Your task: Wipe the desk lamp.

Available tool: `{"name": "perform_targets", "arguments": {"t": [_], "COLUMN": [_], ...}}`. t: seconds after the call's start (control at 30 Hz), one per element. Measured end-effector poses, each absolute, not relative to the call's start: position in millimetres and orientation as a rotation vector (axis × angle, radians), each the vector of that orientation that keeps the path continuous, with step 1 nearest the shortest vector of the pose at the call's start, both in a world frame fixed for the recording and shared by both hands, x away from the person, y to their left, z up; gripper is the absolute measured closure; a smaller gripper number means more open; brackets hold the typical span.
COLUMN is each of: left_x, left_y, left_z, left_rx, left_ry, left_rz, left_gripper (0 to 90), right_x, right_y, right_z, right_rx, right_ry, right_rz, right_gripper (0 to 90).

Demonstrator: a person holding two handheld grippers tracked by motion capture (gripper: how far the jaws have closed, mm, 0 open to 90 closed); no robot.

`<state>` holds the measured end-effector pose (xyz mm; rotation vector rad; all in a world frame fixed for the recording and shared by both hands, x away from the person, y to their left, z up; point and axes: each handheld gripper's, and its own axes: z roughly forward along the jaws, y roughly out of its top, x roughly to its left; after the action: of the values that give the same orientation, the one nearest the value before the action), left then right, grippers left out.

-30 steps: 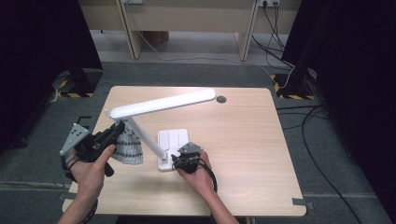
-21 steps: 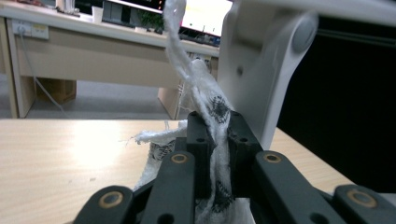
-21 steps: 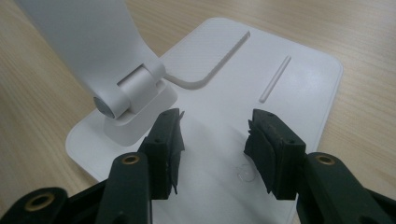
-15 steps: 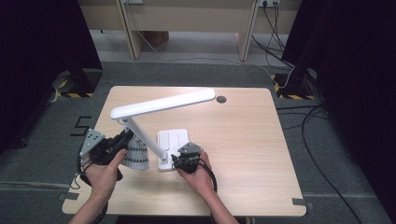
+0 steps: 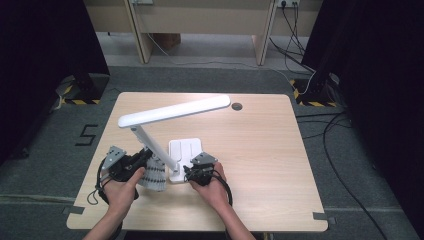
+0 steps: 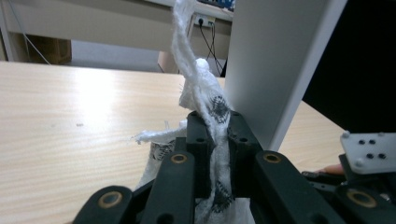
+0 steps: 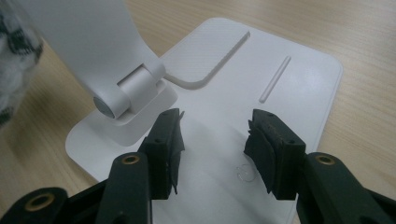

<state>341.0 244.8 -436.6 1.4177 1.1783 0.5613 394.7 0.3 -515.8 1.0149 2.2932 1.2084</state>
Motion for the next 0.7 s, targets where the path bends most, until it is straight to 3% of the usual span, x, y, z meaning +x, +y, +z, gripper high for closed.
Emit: {"name": "perform_targets", "arguments": {"t": [0.7], "left_x": [350], "left_y": [233], "left_z": [-477], "left_rx": [1.56], "left_ry": [1.226], "left_rz": [0.447], "left_gripper": [81.7], "right_x": [395], "right_y": [0], "right_z": [-516], "right_rx": [1.014], "right_ry": [2.293], "right_rz": [1.209], "right_gripper": [54.1]}}
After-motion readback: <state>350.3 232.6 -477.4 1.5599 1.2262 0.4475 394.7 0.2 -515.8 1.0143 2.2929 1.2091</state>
